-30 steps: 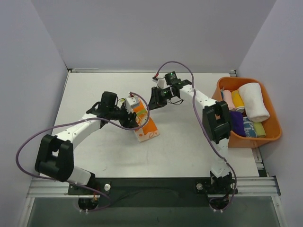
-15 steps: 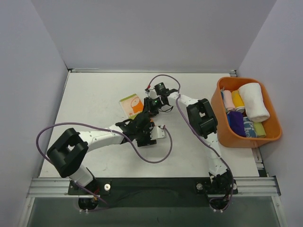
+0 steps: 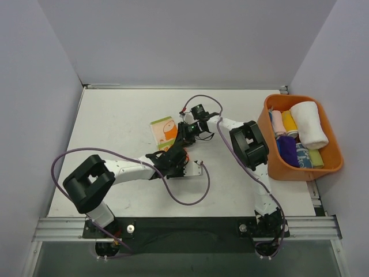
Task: Roll the towels
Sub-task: Roll the towel
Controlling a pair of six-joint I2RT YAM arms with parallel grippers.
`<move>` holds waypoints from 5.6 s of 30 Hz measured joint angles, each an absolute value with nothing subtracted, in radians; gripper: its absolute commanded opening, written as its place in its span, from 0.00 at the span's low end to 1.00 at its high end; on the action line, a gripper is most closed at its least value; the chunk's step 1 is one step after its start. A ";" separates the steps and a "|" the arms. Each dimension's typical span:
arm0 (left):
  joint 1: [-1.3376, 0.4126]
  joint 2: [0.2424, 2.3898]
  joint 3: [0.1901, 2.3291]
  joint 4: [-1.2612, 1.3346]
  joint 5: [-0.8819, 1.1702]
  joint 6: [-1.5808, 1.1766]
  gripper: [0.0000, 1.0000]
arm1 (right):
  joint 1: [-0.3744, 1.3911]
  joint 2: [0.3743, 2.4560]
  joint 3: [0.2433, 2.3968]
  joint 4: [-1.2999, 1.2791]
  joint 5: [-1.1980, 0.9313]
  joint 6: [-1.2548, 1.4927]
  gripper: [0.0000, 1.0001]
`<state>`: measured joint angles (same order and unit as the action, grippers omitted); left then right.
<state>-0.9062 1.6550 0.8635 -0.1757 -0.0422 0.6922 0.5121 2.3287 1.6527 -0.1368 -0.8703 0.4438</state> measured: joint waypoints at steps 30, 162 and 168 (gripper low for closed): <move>-0.582 1.603 1.086 -0.614 0.733 0.455 0.04 | 0.581 2.174 1.479 -0.266 -0.783 0.239 0.16; -0.447 2.230 1.490 -1.141 0.976 0.810 0.04 | 0.442 1.330 1.088 -0.527 -0.633 -0.205 0.42; -0.442 2.308 1.502 -1.290 1.004 0.785 0.09 | 0.726 1.324 1.059 -0.511 -0.472 -0.295 0.41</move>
